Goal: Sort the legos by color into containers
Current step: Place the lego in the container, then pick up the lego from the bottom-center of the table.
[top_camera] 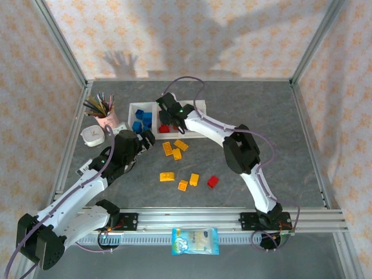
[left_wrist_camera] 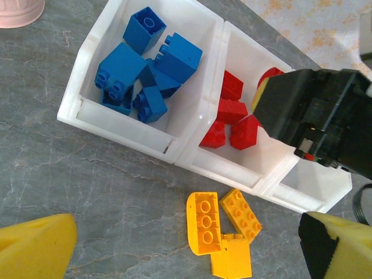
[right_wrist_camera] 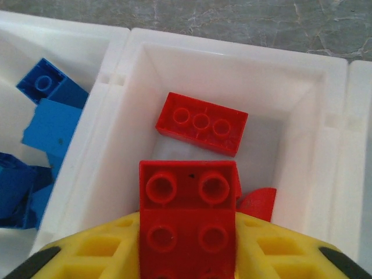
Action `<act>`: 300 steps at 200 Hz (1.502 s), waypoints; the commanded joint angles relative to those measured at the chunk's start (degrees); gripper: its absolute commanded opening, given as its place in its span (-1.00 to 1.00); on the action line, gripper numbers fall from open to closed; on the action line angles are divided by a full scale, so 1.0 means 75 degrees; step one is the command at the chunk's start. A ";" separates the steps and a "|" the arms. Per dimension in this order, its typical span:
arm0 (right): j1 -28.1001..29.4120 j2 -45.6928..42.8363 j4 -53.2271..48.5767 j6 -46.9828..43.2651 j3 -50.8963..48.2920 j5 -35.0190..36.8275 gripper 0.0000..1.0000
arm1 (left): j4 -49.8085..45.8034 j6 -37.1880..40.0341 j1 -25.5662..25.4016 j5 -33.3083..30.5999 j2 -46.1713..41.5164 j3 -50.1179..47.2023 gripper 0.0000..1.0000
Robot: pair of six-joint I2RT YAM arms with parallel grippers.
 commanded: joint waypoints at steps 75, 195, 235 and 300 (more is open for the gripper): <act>-0.0149 -0.0540 -0.0220 -0.0230 0.0191 -0.0693 0.13 | -0.0035 0.0276 0.0152 0.0388 0.0056 0.0091 0.98; -0.0195 -0.4696 -0.0501 0.0704 -0.4559 0.0139 0.43 | 0.0499 0.0198 -0.0873 0.0858 -0.0143 0.0007 0.98; -0.0053 -0.5873 -0.0946 0.1468 -0.6438 0.0709 0.52 | 0.0803 -0.0074 -0.1864 0.0452 0.0052 -0.0060 0.98; 0.0955 -0.7024 -0.1430 0.3847 -0.8445 0.1021 0.74 | 0.1337 -0.0279 -0.2841 0.0023 0.0590 -0.0233 0.98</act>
